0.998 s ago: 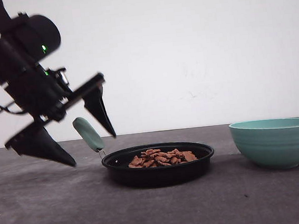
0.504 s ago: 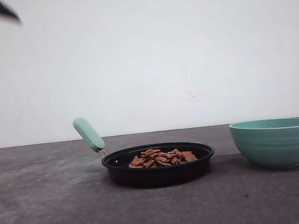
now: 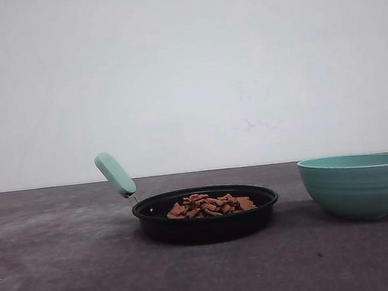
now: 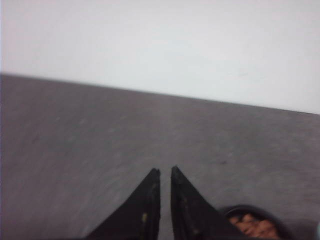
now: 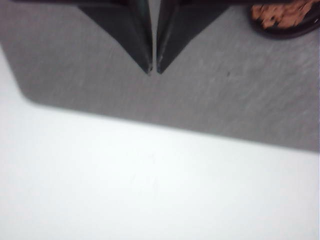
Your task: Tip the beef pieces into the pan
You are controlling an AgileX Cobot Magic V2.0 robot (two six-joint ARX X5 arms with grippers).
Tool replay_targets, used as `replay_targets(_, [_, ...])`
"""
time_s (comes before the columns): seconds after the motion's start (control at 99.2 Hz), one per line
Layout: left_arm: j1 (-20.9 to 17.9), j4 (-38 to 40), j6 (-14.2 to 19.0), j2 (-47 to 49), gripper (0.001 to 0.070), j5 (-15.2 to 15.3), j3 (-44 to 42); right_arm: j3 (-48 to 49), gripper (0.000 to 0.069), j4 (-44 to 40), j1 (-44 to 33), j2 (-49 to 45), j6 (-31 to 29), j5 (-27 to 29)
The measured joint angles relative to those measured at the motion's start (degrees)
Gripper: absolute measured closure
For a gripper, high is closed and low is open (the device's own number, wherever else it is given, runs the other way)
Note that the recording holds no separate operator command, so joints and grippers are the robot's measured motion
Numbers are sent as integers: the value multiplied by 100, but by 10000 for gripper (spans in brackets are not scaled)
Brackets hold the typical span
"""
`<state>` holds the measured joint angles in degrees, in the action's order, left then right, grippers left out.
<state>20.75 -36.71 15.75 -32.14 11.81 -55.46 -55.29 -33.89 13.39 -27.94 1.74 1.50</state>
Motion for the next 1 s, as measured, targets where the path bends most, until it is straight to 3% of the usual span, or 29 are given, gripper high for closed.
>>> replay_targets(0.121, [0,-92,90,782,697,442,671,278,680,11,0,317,103,-2])
replay_targets(0.393, [0,-133,160,1228,697,457,715,326,680,-94,0,313,87,2])
replay_targets(0.998, [0,-136,164,1246,697,457,715,326,680,-160,0,579,87,92])
